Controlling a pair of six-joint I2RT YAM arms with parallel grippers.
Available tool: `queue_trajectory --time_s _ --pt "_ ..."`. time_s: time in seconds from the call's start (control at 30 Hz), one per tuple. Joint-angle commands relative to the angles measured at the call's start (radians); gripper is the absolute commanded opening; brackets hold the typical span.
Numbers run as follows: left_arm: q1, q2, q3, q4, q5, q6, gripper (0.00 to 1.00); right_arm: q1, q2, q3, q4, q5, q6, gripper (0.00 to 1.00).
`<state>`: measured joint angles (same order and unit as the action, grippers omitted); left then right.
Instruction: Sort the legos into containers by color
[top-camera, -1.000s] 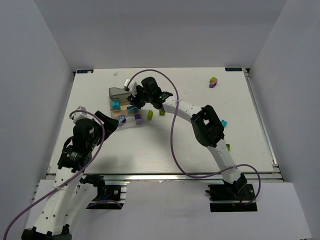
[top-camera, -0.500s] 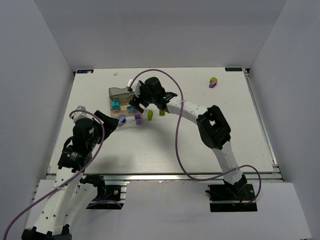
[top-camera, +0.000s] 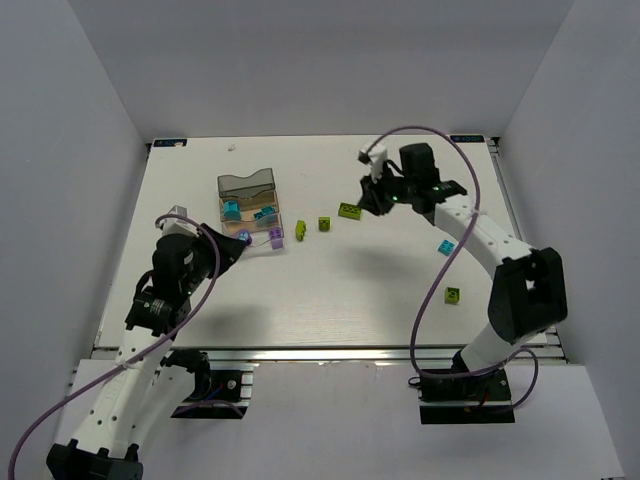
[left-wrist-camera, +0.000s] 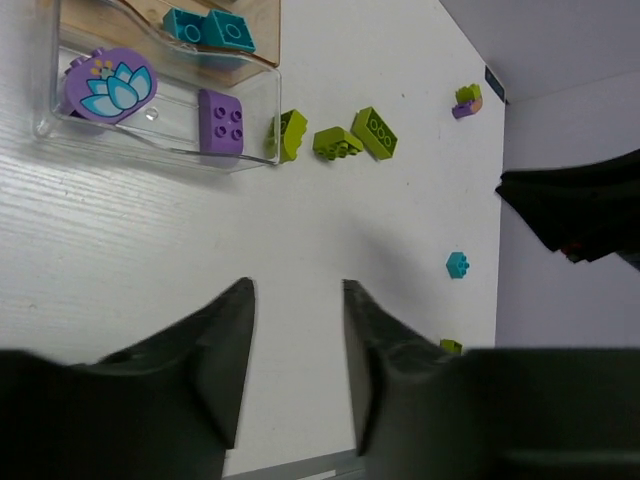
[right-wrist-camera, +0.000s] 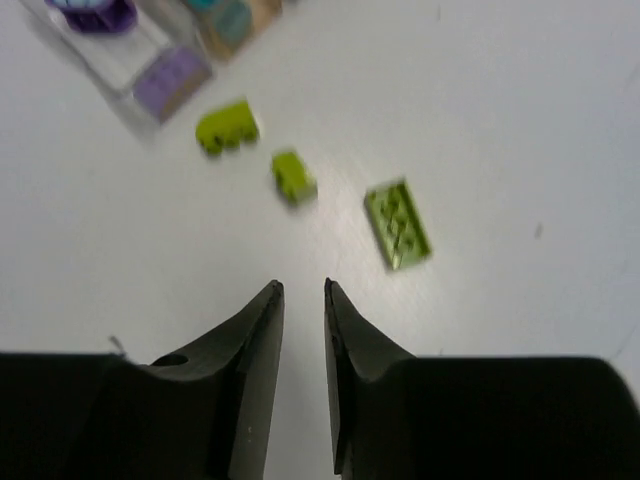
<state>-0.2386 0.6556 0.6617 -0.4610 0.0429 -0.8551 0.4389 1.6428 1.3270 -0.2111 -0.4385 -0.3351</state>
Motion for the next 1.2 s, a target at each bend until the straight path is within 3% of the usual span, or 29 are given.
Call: queue_trajectory --time_s 0.0,0.03,0.13,0.2,0.47,0.7,1.17 --pt "0.004 0.002 -0.017 0.071 0.057 0.016 0.54 -0.057 -0.104 -0.103 -0.181 -0.03 -0.001 0.33" --pt "0.002 0.004 -0.022 0.076 0.061 0.016 0.67 -0.095 -0.121 -0.141 -0.209 -0.017 -0.002 0.37" --pt "0.002 0.022 -0.037 0.094 0.08 0.021 0.79 -0.17 -0.161 -0.199 -0.313 0.055 0.005 0.52" --pt "0.002 0.048 -0.046 0.116 0.09 0.024 0.81 -0.202 -0.179 -0.227 -0.353 0.13 0.019 0.61" --pt "0.002 0.128 -0.094 0.231 0.14 0.008 0.83 -0.321 -0.167 -0.237 -0.439 0.371 -0.148 0.75" --pt "0.002 0.182 -0.096 0.268 0.161 0.007 0.83 -0.416 0.026 -0.071 -0.57 0.296 -0.338 0.76" --pt "0.002 0.148 -0.068 0.203 0.12 -0.002 0.83 -0.428 0.225 -0.005 -0.473 0.371 -0.502 0.72"
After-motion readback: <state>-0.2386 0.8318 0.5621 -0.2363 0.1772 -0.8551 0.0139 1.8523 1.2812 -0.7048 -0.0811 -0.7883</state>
